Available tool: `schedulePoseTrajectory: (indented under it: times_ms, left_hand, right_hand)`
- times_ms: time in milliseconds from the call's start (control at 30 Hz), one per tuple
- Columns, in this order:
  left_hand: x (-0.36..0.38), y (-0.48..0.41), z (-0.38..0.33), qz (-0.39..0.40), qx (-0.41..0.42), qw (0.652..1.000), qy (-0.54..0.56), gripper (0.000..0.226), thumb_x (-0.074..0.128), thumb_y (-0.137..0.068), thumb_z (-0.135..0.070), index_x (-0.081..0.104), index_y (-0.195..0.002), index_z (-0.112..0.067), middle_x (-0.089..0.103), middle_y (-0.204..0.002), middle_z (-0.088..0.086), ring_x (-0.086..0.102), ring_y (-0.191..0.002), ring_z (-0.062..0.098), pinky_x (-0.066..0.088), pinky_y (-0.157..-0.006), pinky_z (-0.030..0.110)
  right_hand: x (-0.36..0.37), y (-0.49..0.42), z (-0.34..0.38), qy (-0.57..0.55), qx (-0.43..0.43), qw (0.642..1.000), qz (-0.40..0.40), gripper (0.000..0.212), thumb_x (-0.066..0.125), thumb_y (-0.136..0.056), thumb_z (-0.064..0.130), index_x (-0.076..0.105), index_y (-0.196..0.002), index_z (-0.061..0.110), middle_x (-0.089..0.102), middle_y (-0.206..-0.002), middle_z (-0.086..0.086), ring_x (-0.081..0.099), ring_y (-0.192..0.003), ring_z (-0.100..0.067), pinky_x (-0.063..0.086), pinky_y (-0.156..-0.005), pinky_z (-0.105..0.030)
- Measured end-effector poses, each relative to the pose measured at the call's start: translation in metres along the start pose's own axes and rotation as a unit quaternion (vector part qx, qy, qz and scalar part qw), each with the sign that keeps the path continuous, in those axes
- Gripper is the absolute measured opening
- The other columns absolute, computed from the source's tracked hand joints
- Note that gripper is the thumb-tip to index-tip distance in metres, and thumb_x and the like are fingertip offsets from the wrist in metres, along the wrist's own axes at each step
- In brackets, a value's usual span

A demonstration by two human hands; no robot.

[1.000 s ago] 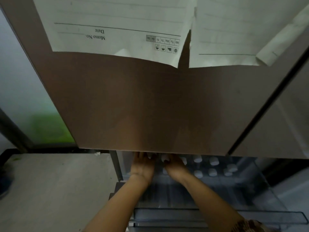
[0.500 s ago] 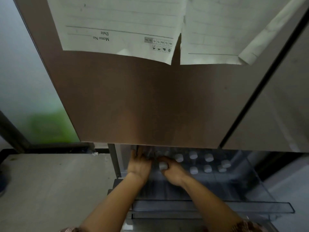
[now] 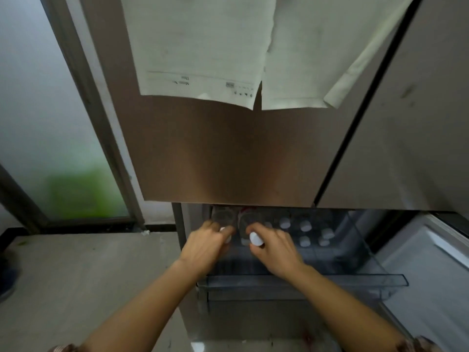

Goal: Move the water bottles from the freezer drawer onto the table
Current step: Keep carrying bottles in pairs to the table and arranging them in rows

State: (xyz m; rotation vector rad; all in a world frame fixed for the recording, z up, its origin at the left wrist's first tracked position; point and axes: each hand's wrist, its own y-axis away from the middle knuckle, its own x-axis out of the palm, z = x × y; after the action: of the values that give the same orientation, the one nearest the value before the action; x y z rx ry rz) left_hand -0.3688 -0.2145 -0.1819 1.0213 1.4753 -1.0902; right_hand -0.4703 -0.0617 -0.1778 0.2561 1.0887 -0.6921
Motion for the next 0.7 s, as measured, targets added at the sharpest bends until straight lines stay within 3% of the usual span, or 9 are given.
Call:
schedulePoseTrajectory:
  times_ms: [133, 267, 467, 567, 700]
  left_hand:
    - [-0.024, 0.011, 0.0, -0.061, 0.016, 0.997, 0.052, 0.032, 0.049, -0.093, -0.031, 0.051, -0.123, -0.021, 0.064, -0.107, 0.006, 0.054, -0.101, 0.024, 0.045, -0.075, 0.032]
    - [-0.053, 0.018, -0.005, -0.12, -0.005, 0.982, 0.145, 0.029, 0.058, -0.088, -0.031, 0.058, -0.115, -0.021, 0.07, -0.095, 0.006, 0.059, -0.089, 0.025, 0.04, -0.068, 0.031]
    - [-0.093, 0.044, -0.011, -0.118, -0.036, 0.97, 0.21, 0.024, 0.061, -0.084, -0.033, 0.061, -0.106, -0.023, 0.07, -0.085, 0.002, 0.066, -0.077, 0.021, 0.057, -0.071, 0.037]
    - [-0.119, 0.068, -0.015, -0.143, -0.05, 0.962, 0.225, 0.021, 0.063, -0.082, -0.033, 0.063, -0.101, -0.024, 0.065, -0.076, -0.004, 0.063, -0.069, 0.014, 0.056, -0.064, 0.031]
    - [-0.159, 0.112, -0.026, -0.231, -0.092, 0.942, 0.226, 0.015, 0.067, -0.076, -0.035, 0.064, -0.089, -0.028, 0.063, -0.074, -0.011, 0.059, -0.066, 0.004, 0.044, -0.053, 0.015]
  right_hand:
    - [-0.024, 0.006, 0.019, 0.03, -0.014, 0.998, -0.058, 0.026, 0.06, -0.087, 0.029, 0.054, -0.112, 0.024, 0.07, -0.097, -0.006, 0.063, -0.091, -0.031, 0.045, -0.068, -0.035]
    - [-0.047, 0.02, 0.04, 0.023, -0.025, 0.998, -0.046, 0.026, 0.061, -0.087, 0.032, 0.051, -0.11, 0.026, 0.07, -0.086, -0.004, 0.065, -0.082, -0.029, 0.048, -0.068, -0.037]
    - [-0.088, 0.043, 0.066, 0.044, -0.059, 0.996, -0.051, 0.026, 0.061, -0.084, 0.03, 0.052, -0.109, 0.028, 0.065, -0.078, 0.002, 0.063, -0.078, -0.026, 0.038, -0.063, -0.029]
    - [-0.113, 0.056, 0.085, 0.047, -0.085, 0.994, -0.046, 0.023, 0.059, -0.085, 0.031, 0.052, -0.107, 0.03, 0.058, -0.07, 0.01, 0.056, -0.064, -0.013, 0.041, -0.059, -0.027]
    - [-0.138, 0.077, 0.12, 0.043, -0.146, 0.986, -0.072, 0.024, 0.061, -0.085, 0.033, 0.053, -0.108, 0.029, 0.055, -0.067, 0.012, 0.058, -0.065, -0.012, 0.044, -0.061, -0.028]
